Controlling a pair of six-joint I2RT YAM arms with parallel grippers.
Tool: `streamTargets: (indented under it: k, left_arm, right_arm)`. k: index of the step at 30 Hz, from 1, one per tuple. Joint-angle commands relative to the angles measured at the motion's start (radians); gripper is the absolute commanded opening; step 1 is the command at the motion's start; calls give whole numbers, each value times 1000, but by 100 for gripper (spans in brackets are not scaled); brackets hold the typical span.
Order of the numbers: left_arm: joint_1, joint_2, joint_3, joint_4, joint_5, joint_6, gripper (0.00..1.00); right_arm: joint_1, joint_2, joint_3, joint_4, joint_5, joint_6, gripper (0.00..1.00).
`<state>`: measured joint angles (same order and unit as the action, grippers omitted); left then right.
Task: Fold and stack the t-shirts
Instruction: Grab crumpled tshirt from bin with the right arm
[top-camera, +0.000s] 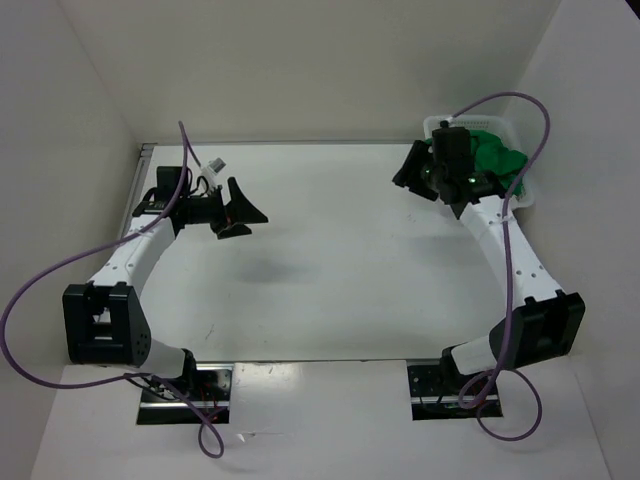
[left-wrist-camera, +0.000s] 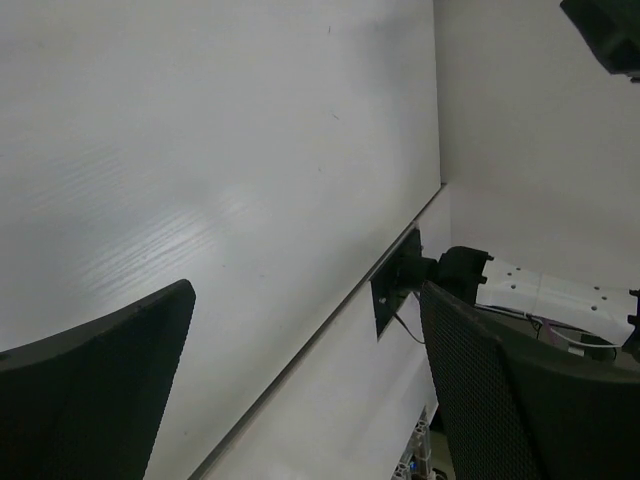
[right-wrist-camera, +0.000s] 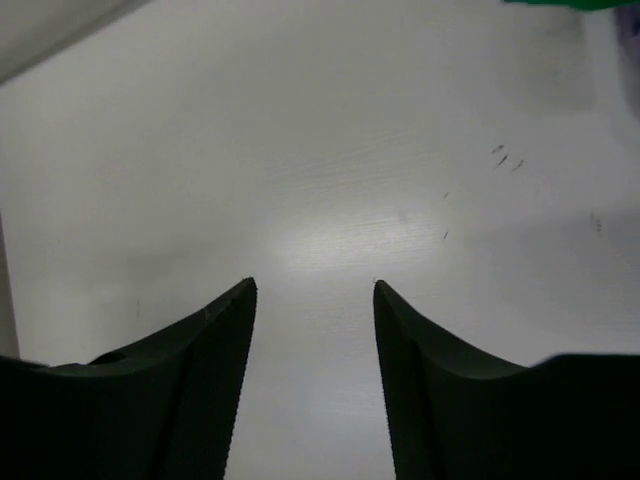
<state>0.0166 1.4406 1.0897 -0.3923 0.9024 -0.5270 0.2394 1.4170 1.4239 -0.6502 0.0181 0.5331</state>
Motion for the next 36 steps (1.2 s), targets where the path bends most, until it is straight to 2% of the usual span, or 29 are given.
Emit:
streamTargets:
  k: [1,5,6,7,9,11,12,13,15,17,18,21,27,34,36]
  left_arm:
    - [-9,-51,-11,42,33,16,100]
    - [-21,-85,-74,162,93,-62,100]
    - [-30,-95,-86,162,93,-62,100]
    - [-30,-95,-86,171,93,-71,100]
    - [-30,-95,-97,185,102,-80,100]
    - [-43,-104,-111,223,102,-103,100]
    - [-58,-105,-120,236,102,-103,93]
    - [-75,-105,-120,236,102,-103,63]
    - [-84,-115,-120,236,83,-103,44]
    - [-84,-134,-120,236,69,-103,35]
    - [-84,-134,-120,236,69,-103,35]
    - [-84,-143,-145,257,59,-114,45]
    - [-84,-143,-178,277,38,-123,48]
    - [-84,-134,-169,268,4,-123,49]
    - [-84,-134,-169,268,-10,-123,49]
  right_arm:
    - [-89,-90,47,50,-8,-1,54]
    - [-100,35,142,-44,186,-21,35]
    - [-100,60,153,-55,219,-31,23]
    - [-115,103,167,-55,279,-31,16]
    - [-165,144,176,-42,301,-32,13]
    - [-208,209,210,-11,301,-32,20]
    - [-239,233,223,-11,301,-32,41]
    - [-239,281,236,3,310,-47,50]
    - [-252,327,283,12,341,-68,63]
    - [-262,385,326,21,364,-79,69]
    - [-262,399,336,30,364,-88,70]
    - [-284,470,394,40,342,-88,76]
    - [-284,591,503,23,306,-99,77]
    - [-284,663,541,32,286,-90,64]
    - [-284,663,541,32,286,-90,55]
